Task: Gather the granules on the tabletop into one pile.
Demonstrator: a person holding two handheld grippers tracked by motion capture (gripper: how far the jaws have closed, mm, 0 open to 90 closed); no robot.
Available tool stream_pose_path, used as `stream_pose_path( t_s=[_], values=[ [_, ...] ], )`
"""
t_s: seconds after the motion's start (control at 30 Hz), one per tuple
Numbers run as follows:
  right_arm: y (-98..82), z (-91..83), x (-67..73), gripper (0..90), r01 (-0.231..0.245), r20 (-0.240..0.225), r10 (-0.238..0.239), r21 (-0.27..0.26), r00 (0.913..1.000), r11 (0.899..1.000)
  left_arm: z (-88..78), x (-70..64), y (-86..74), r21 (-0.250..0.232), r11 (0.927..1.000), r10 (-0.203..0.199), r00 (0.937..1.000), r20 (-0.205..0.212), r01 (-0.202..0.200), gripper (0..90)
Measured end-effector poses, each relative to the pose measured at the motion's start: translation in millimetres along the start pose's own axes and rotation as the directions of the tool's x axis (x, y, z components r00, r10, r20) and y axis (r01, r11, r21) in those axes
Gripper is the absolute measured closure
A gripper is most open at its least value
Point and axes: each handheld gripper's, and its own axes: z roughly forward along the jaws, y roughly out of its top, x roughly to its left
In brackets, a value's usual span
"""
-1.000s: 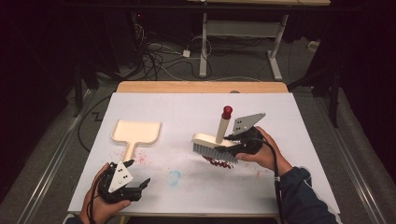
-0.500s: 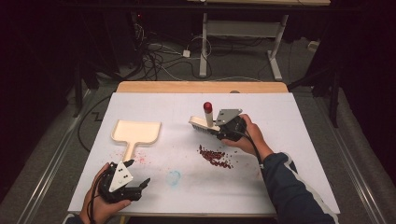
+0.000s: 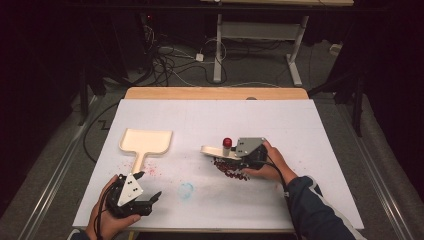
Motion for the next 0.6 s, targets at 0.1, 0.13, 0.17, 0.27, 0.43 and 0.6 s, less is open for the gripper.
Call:
stream_pose_path(
  t_s=[0.1,0.13,0.17,0.27,0.43,0.6],
  values=[
    [-5.4,-11.2,5.0,66.8,-0.002,-0.005,0.002,-0.017,1.0000,1.000,0.4,0.1,0.1,0.001,1.0000,-0.002,1.0000,0.001,0.002,18.6],
    [-7.0,-14.5,5.9,66.8,-0.001,0.003,0.001,-0.017,1.0000,1.000,0.8,0.1,0.1,-0.001,1.0000,-0.004,1.0000,0.003,0.004,18.6],
    [-8.6,-18.1,6.4,67.0,-0.012,0.003,0.012,-0.027,0.9999,1.000,1.0,-0.1,0.3,0.002,1.0000,-0.001,1.0000,0.002,0.001,18.6],
    [-10.0,-29.3,4.4,67.3,-0.031,0.045,0.032,-0.038,0.9985,0.999,1.0,-1.1,0.9,0.002,1.0000,0.004,1.0000,0.003,-0.004,18.6],
    [-7.3,-52.6,-1.5,67.2,-0.102,0.180,0.105,-0.025,0.9780,0.994,-0.1,-0.5,0.3,-0.001,1.0000,0.005,1.0000,0.001,-0.005,18.6],
    [-1.9,-76.5,1.5,67.2,-0.273,0.287,0.253,0.032,0.9238,0.961,-3.0,-0.4,0.0,-0.015,0.9999,-0.005,1.0000,0.001,0.005,18.6]
  ],
)
